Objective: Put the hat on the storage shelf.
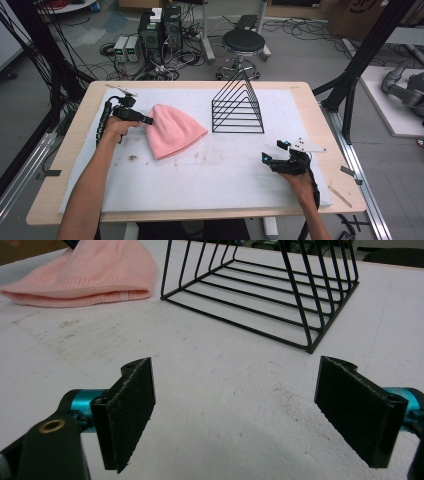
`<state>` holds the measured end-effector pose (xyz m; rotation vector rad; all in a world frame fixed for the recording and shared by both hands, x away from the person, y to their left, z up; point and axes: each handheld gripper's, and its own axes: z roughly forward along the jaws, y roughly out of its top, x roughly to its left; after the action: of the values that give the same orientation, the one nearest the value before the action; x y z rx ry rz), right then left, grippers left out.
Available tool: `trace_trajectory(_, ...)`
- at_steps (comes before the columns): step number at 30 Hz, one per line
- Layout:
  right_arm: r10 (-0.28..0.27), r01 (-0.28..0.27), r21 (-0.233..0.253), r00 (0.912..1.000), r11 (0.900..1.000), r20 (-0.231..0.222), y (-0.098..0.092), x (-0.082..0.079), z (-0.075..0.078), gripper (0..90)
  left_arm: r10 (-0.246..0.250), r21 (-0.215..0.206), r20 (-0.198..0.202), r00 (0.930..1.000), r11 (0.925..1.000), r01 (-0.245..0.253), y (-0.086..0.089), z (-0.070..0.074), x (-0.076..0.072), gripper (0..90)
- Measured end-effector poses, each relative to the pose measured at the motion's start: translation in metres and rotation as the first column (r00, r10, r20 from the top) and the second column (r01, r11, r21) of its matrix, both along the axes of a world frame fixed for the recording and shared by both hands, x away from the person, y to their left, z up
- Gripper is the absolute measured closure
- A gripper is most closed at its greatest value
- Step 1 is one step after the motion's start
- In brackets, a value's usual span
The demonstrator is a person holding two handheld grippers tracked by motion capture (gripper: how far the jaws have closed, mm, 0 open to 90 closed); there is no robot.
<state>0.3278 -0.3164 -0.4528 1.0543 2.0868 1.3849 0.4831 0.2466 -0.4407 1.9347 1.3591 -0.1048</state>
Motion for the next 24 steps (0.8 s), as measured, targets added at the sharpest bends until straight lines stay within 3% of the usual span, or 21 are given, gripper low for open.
trace_trajectory(12,0.025,-0.025,-0.012,0.9997,1.000,-0.003,0.000,0.001,0.000,16.6,-0.050,0.066,0.105,0.9932,0.9969,0.043,-0.010,0.027,-0.008,83.4)
trace_trajectory(17,0.027,-0.027,-0.007,0.9995,1.000,-0.018,0.000,0.001,0.001,16.6,-0.075,0.077,0.147,0.9864,0.9950,0.064,-0.014,0.037,-0.013,83.3)
trace_trajectory(24,0.036,-0.036,-0.011,0.9986,0.999,-0.038,-0.001,0.002,0.002,16.6,-0.127,0.110,0.200,0.9716,0.9882,0.106,-0.022,0.056,-0.020,83.4)
